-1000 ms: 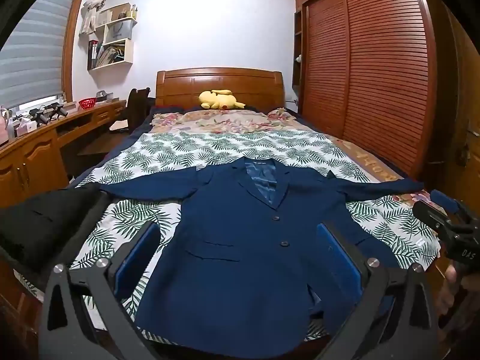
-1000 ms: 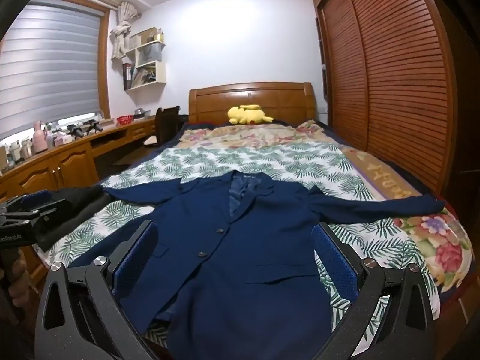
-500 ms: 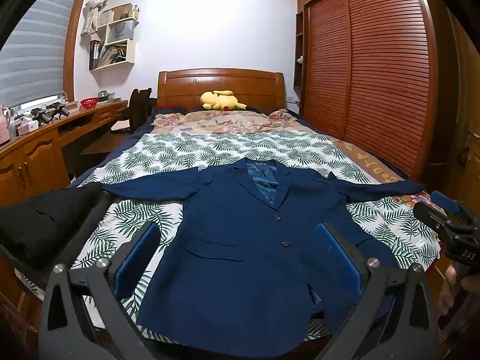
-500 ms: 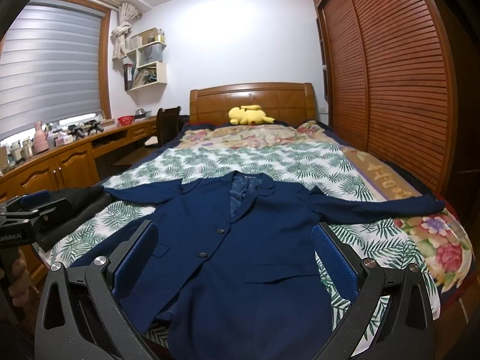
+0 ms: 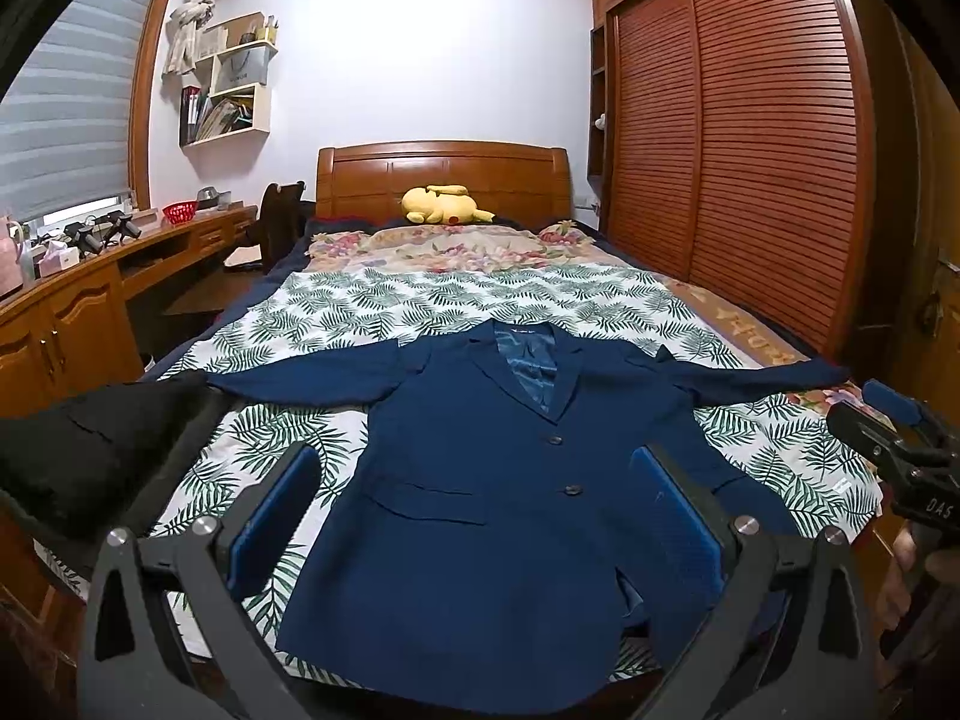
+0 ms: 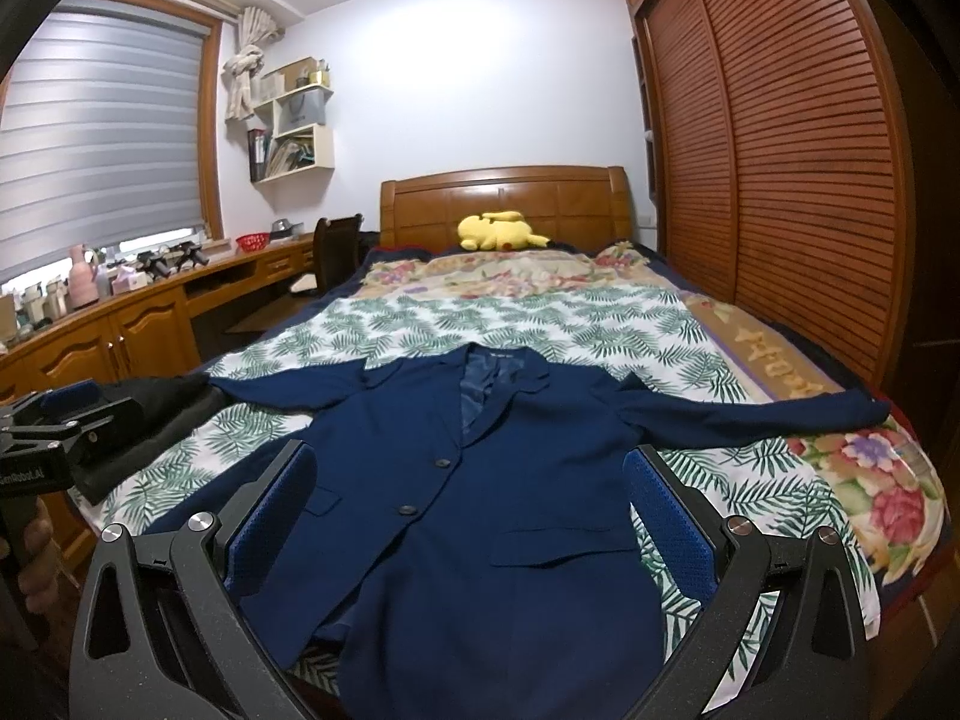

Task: Fold large clothes

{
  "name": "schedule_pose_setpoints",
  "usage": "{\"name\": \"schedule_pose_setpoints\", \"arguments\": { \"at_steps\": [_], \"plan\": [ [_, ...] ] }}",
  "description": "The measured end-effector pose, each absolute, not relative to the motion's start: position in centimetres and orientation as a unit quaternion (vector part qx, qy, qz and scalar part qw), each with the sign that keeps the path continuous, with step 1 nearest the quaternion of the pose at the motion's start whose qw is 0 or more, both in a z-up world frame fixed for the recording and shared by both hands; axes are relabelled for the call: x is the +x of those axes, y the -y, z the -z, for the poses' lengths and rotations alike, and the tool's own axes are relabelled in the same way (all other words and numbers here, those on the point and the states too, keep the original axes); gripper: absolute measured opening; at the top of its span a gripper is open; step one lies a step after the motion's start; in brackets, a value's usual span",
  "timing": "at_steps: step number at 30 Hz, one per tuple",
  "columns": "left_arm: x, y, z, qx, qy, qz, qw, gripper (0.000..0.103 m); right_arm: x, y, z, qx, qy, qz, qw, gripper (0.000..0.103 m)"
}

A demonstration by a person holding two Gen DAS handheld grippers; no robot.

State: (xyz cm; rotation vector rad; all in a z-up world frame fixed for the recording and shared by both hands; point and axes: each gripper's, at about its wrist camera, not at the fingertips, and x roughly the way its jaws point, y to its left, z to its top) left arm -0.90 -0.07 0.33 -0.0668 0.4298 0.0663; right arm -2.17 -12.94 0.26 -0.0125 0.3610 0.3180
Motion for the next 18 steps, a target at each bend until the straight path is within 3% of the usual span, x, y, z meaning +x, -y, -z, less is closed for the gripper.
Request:
{"name": "schedule_pose_setpoints", "arguments": {
  "at_steps": [18],
  "plan": [
    [-1.34, 0.15, -0.5, -0.033, -0.207, -0.037, 0.977, 0.103, -2.31, 12.99, -0.46, -0.006, -0.178, -0.158, 0.971, 0.103]
  ]
}}
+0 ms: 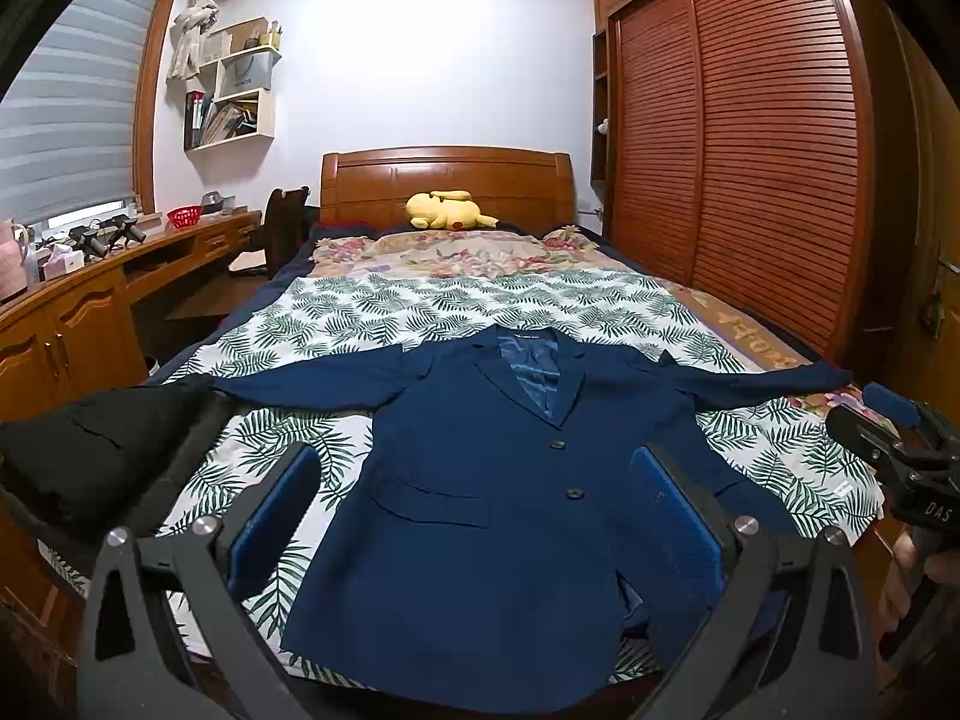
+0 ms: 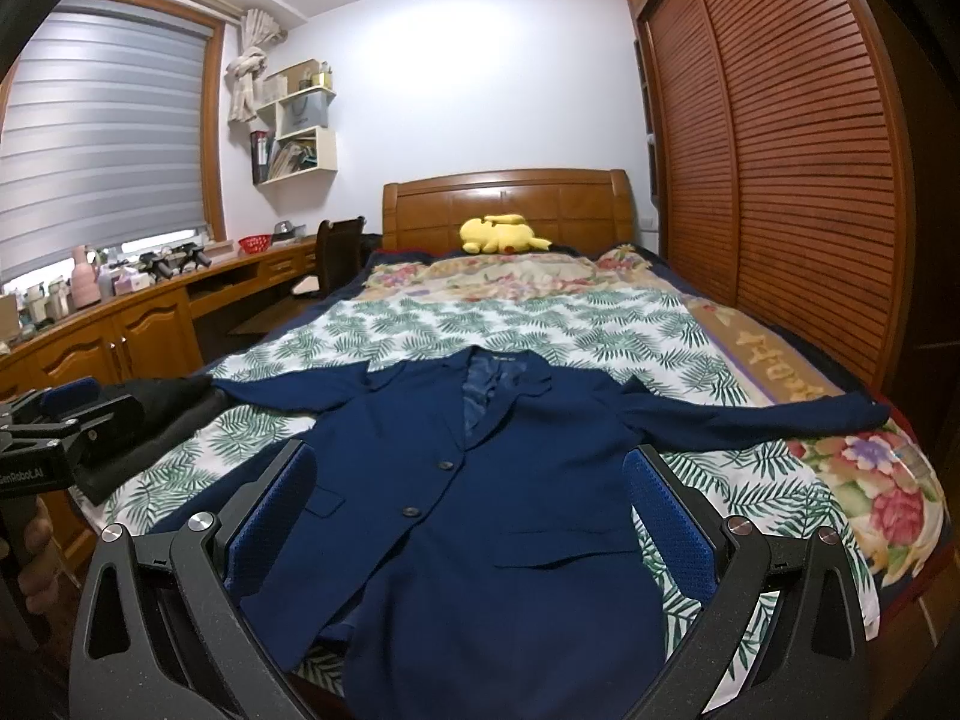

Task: Fold large clothes

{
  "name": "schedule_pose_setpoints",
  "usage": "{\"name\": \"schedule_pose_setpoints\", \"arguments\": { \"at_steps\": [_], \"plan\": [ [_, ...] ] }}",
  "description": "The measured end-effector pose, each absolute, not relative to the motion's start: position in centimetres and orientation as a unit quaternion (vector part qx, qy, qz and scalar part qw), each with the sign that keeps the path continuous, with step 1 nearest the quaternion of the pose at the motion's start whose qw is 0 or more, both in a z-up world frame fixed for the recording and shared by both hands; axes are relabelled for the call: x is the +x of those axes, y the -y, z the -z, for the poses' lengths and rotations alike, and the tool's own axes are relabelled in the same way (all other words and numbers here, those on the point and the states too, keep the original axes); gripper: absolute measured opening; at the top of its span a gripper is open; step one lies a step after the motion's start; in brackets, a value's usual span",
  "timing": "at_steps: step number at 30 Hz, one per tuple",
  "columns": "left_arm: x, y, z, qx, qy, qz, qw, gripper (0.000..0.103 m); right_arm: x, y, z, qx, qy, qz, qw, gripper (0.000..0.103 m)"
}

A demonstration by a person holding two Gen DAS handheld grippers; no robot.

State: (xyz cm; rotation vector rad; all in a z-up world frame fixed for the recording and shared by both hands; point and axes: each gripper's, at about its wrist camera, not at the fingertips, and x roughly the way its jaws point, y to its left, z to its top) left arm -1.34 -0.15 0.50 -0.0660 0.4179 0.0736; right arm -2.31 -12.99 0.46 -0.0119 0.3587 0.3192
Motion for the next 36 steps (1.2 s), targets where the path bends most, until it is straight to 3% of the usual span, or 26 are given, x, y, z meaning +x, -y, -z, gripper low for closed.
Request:
{"name": "schedule_pose_setpoints", "arguments": {
  "at_steps": [36],
  "plan": [
    [0.1, -1.1, 0.5, -0.027, -0.219, -0.052, 0.974, 0.103, -1.9, 11.5, -0.2, -0.019, -0.184, -0.166, 0.969, 0.103]
  ]
}}
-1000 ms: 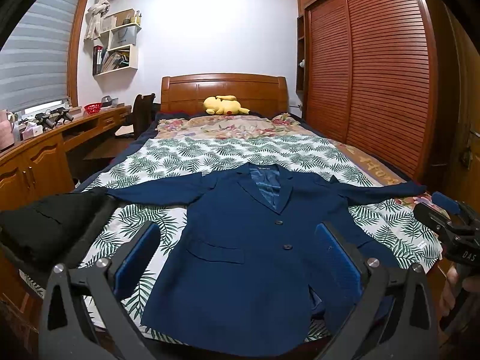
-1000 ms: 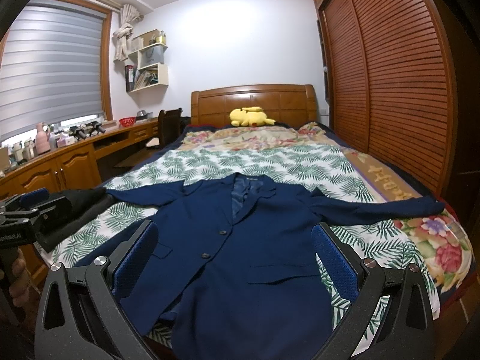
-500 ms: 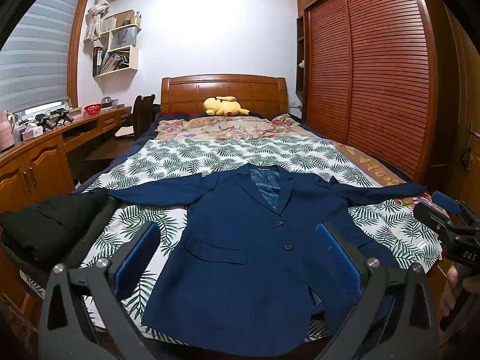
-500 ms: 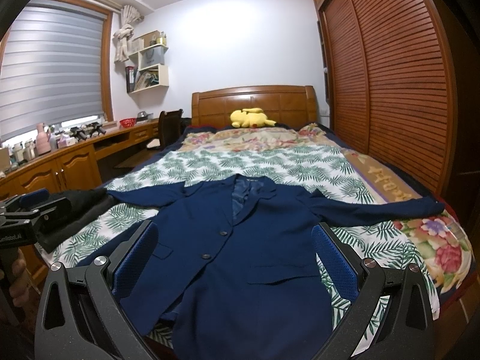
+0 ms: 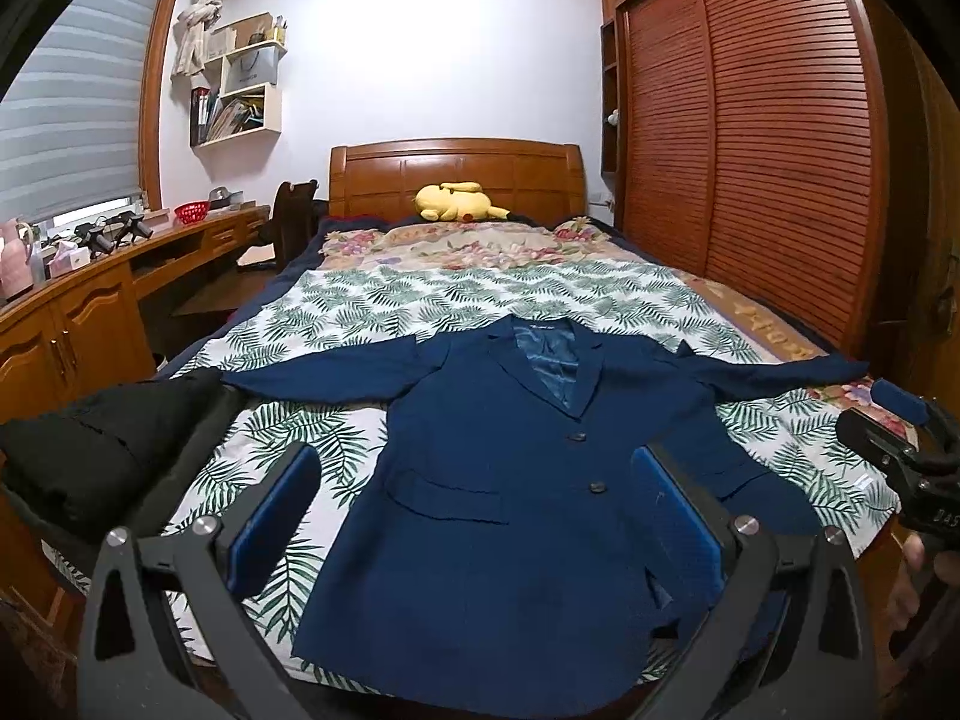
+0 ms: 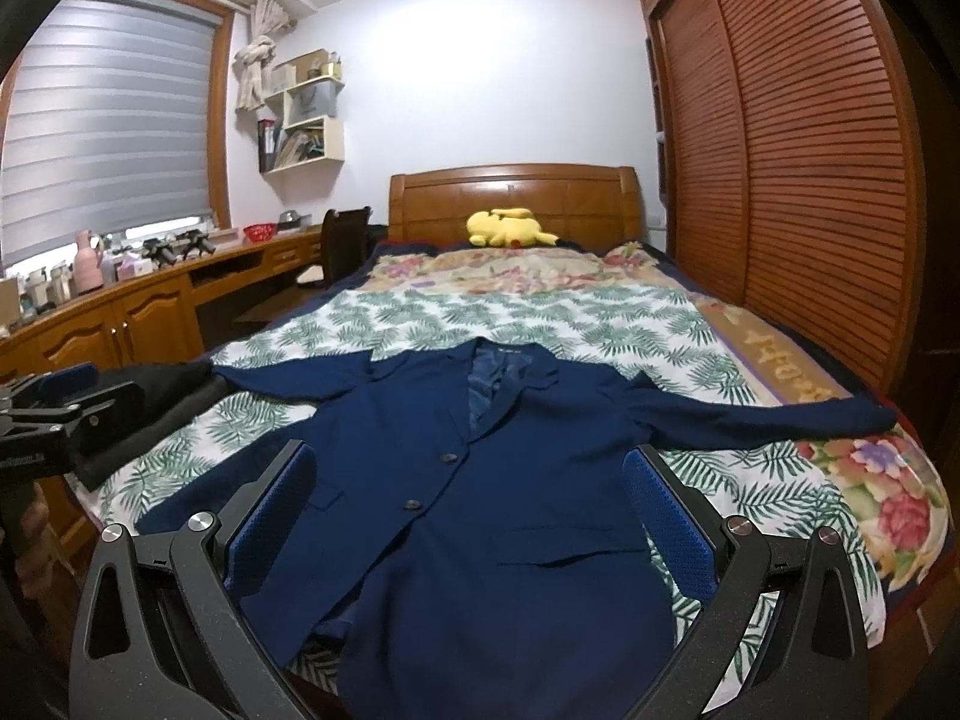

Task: Fold large clothes
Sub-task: 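Move the left tool down to the jacket's front panel hem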

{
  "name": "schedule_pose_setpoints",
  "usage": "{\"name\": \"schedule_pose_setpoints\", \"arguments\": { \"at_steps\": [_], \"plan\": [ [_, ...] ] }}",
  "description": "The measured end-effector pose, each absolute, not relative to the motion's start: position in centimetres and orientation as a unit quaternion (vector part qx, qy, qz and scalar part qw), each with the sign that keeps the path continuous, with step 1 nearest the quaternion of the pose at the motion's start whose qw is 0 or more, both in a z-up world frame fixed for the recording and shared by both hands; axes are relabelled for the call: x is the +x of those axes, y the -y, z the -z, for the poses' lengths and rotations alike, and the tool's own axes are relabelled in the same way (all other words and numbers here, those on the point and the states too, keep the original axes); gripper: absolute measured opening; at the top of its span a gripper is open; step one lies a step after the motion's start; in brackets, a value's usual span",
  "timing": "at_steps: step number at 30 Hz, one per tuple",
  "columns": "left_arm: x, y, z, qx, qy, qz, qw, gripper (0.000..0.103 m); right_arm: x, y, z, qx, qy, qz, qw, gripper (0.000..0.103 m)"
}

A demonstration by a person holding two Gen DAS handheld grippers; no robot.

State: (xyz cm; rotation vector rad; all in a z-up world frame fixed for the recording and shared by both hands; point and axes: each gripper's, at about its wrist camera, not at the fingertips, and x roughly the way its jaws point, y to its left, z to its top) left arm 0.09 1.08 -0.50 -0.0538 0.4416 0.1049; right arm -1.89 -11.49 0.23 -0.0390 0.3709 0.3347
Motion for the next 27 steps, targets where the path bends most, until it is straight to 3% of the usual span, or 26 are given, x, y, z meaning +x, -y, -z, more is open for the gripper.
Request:
{"name": "schedule_pose_setpoints", "arguments": {
  "at_steps": [27],
  "plan": [
    [7.6, -8.3, 4.9, -0.017, -0.266, -0.094, 0.959, 0.103, 6.7, 5.2, 4.9, -0.03, -0.218, -0.216, 0.951, 0.103]
  ]
}}
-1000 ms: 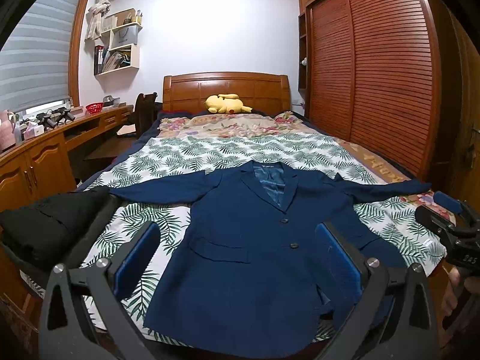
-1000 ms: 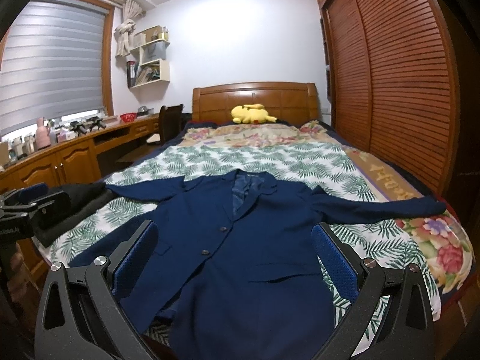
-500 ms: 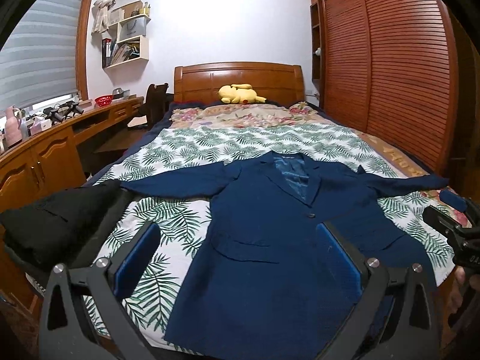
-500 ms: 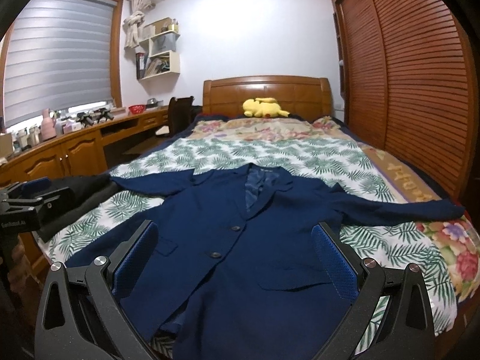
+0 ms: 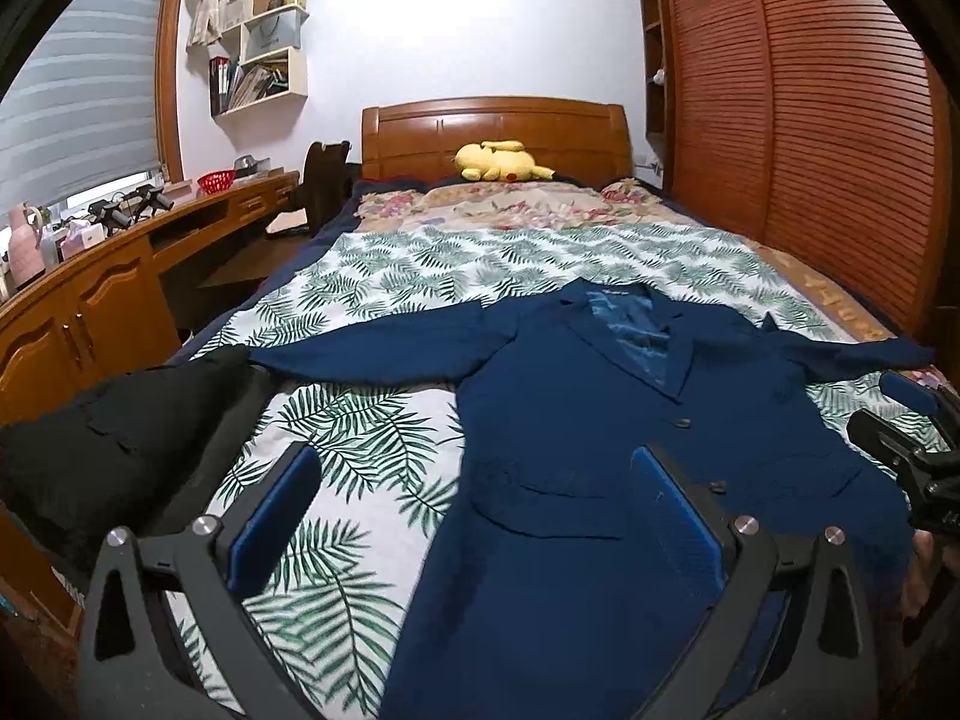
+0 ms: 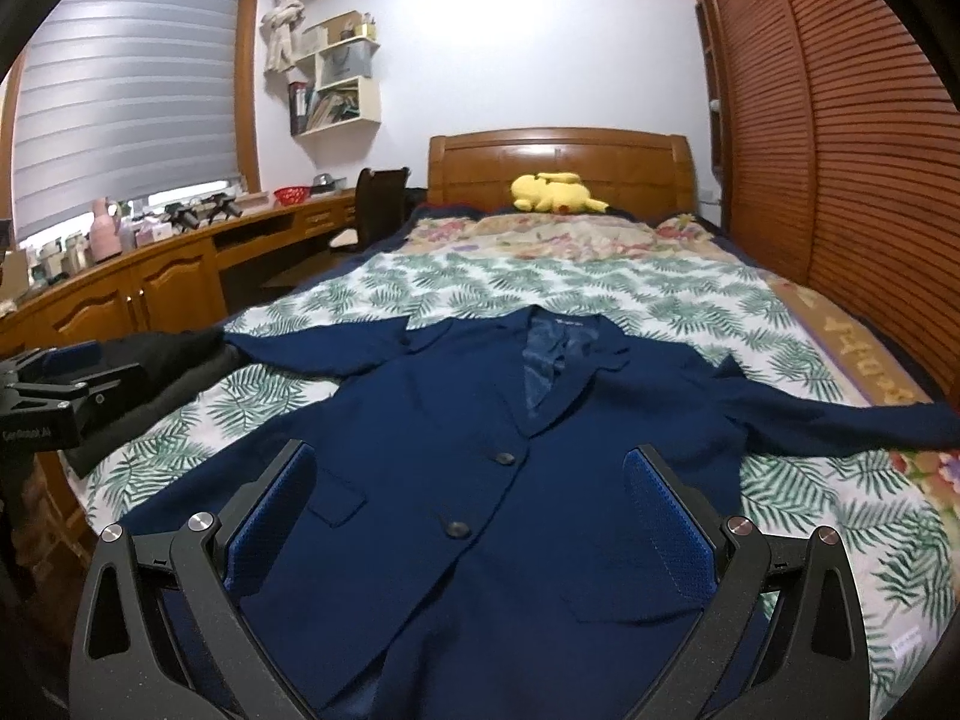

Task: Fold large clothes
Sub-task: 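Move the left tool down to the jacket's front panel hem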

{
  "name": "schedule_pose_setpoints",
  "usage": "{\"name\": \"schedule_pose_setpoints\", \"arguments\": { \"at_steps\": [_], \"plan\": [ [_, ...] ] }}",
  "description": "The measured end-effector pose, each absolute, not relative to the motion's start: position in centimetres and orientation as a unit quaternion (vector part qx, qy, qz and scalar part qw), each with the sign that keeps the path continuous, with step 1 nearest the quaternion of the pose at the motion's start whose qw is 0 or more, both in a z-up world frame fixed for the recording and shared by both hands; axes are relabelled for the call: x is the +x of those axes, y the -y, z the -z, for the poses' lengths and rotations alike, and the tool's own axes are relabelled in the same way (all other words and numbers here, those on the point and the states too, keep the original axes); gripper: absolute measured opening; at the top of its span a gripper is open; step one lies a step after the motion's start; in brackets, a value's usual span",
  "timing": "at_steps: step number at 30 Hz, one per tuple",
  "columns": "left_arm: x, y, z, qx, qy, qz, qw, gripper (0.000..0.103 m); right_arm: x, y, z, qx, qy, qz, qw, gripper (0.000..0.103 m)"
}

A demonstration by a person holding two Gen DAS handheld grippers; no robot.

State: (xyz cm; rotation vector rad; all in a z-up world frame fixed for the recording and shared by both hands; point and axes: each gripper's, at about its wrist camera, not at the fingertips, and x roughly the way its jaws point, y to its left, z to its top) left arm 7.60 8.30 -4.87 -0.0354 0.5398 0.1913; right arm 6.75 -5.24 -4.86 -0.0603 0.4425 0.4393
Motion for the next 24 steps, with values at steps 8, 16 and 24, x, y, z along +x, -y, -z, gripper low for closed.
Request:
{"name": "schedule_pose_setpoints", "arguments": {
  "at_steps": [8, 16, 24],
  "plan": [
    [11.8, -12.3, 5.6, -0.022, -0.28, -0.111, 0.953, 0.103, 11.4, 2.4, 6.2, -0.045, -0.227, -0.239, 0.943, 0.103],
    [15.5, -16.6, 6.7, -0.021, -0.299, -0.139, 0.944, 0.103, 16.4, -1.0, 6.5, -0.046, -0.232, -0.269, 0.933, 0.103],
    [19.6, -20.4, 8.3, -0.038, -0.319, -0.142, 0.936, 0.103, 20.5, -4.5, 8.3, -0.076, -0.24, -0.288, 0.924, 0.103]
  ]
}}
